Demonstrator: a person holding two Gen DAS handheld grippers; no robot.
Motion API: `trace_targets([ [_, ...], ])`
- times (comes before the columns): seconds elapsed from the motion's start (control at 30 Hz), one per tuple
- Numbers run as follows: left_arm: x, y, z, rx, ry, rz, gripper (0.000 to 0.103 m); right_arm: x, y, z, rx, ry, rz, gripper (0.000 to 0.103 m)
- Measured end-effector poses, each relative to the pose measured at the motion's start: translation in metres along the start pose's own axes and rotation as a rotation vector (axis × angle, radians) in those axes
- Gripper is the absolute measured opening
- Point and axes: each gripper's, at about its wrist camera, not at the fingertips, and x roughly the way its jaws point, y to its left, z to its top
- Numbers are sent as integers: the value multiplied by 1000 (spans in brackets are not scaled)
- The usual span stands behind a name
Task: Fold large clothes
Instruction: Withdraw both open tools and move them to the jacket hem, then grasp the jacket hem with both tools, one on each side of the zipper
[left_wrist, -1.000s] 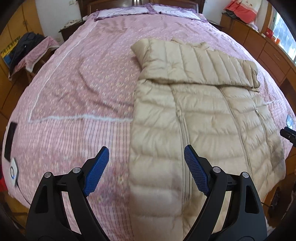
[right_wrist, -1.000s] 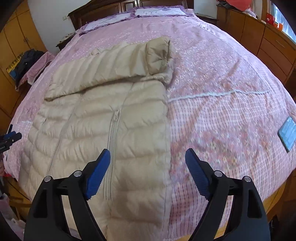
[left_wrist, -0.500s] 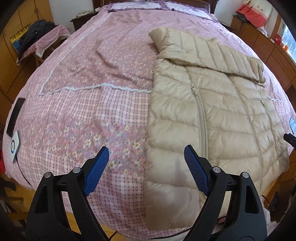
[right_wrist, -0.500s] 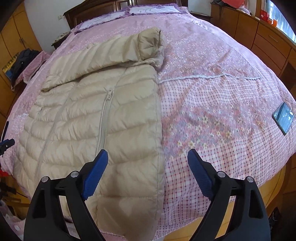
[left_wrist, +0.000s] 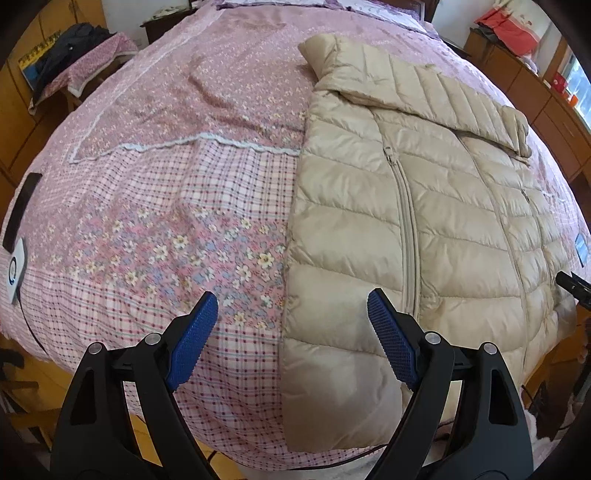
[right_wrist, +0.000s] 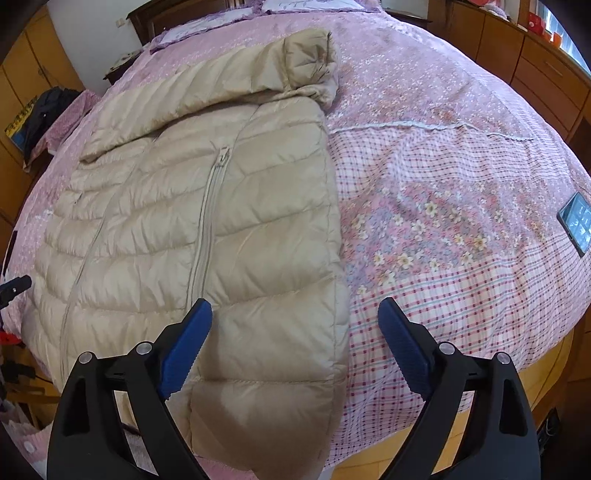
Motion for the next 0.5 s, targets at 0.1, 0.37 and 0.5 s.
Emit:
trace_targets([
  [0.1,5,-1,-3,-4,15,-5,83,3,2,0,-2,8,6,89],
  [0.37,11,-10,-14,23,51,-72,85,9,16,-2,-45,22,54,90],
  [0.5,15,-16,-16,2,85,-175,85,13,22,-4,-67,21,37,91],
])
